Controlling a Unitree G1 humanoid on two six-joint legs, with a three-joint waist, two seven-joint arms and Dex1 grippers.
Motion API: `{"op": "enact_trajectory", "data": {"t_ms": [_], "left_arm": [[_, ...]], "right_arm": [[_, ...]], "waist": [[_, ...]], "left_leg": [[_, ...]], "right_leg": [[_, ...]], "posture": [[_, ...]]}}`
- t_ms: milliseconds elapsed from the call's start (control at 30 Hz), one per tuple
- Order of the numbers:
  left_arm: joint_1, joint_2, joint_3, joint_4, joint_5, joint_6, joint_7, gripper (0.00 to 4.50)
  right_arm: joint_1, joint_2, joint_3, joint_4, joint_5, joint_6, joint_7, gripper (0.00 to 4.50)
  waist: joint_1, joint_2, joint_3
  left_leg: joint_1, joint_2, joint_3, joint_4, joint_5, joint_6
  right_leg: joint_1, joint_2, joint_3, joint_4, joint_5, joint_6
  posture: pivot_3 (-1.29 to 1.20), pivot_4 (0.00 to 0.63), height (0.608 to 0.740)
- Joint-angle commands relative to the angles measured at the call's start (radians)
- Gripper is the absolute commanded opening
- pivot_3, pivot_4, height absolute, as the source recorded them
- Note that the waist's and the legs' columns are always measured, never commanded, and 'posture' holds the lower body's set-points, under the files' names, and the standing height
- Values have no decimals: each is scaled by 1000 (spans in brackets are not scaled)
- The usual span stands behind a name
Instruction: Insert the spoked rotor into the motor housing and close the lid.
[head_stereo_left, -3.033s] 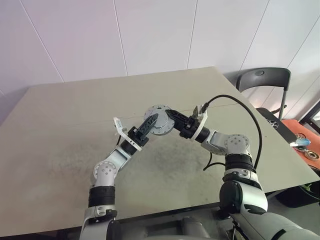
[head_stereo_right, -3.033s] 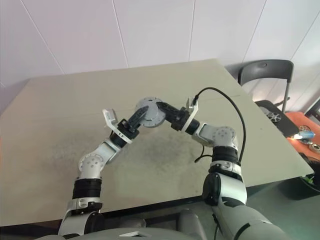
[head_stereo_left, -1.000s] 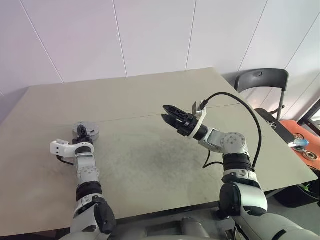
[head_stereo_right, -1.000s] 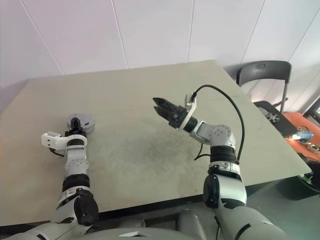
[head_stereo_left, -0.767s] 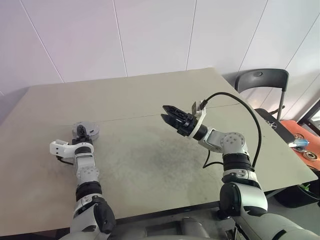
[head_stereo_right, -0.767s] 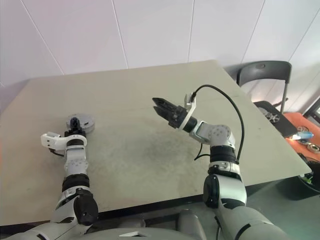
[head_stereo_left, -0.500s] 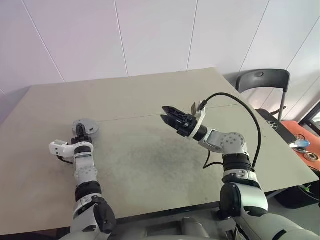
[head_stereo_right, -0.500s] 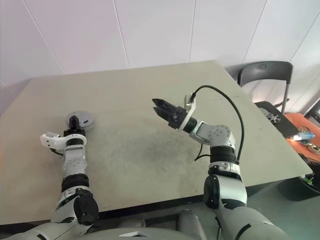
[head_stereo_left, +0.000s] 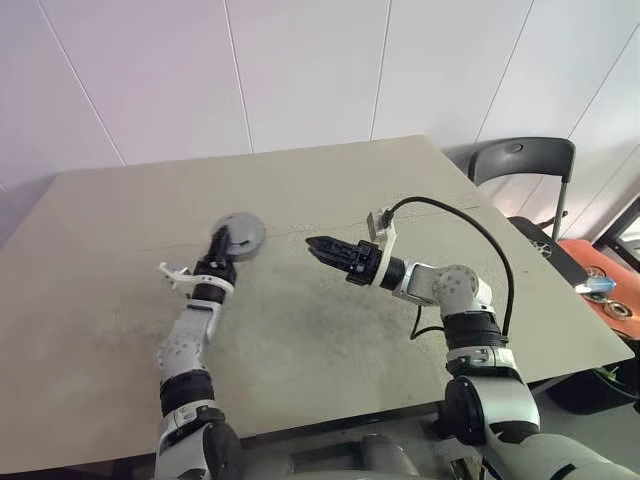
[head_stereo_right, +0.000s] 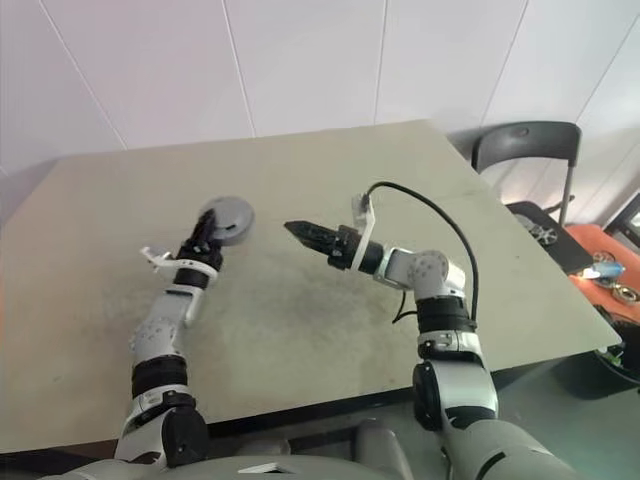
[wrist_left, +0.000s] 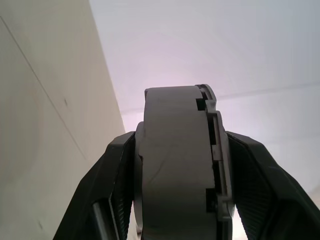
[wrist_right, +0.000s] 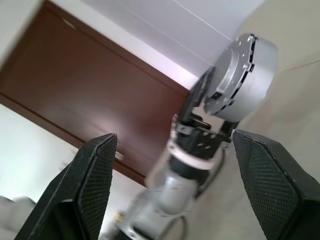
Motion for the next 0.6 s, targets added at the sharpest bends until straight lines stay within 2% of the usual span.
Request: {"op": "enact_trajectory", "data": {"t_ms": [33, 167, 367, 600], "left_arm": [[2, 20, -38, -71, -93, 153, -37, 2607], [11, 28, -54, -87, -141, 251, -56, 2607], [42, 30, -78, -148, -195, 335, -110, 2607], [66, 28, -93, -152, -206, 347, -127, 2607]], "right_arm": [[-24, -18, 77, -48, -90, -96, 2, 3819], [-24, -33, 155, -40, -188, -191, 8, 3819], [-26, -28, 142, -21, -194, -205, 24, 3819], [-9, -33, 124, -63, -145, -151, 81, 3819]], "waist": [[0, 0, 0], [1, 0, 0], [2, 0, 0], [6, 0, 0]], "left_leg": [[0, 0, 0, 0, 0, 0], [0, 0, 0, 0, 0, -1], [0, 0, 0, 0, 1, -1], [0, 0, 0, 0, 1, -2]], "right_leg": [[0, 0, 0, 0, 0, 0], [0, 0, 0, 1, 0, 0], [0, 0, 0, 1, 0, -1], [0, 0, 0, 0, 1, -1]], "posture": [[0, 0, 740], [0, 0, 740], [0, 0, 740], [0, 0, 740]]}}
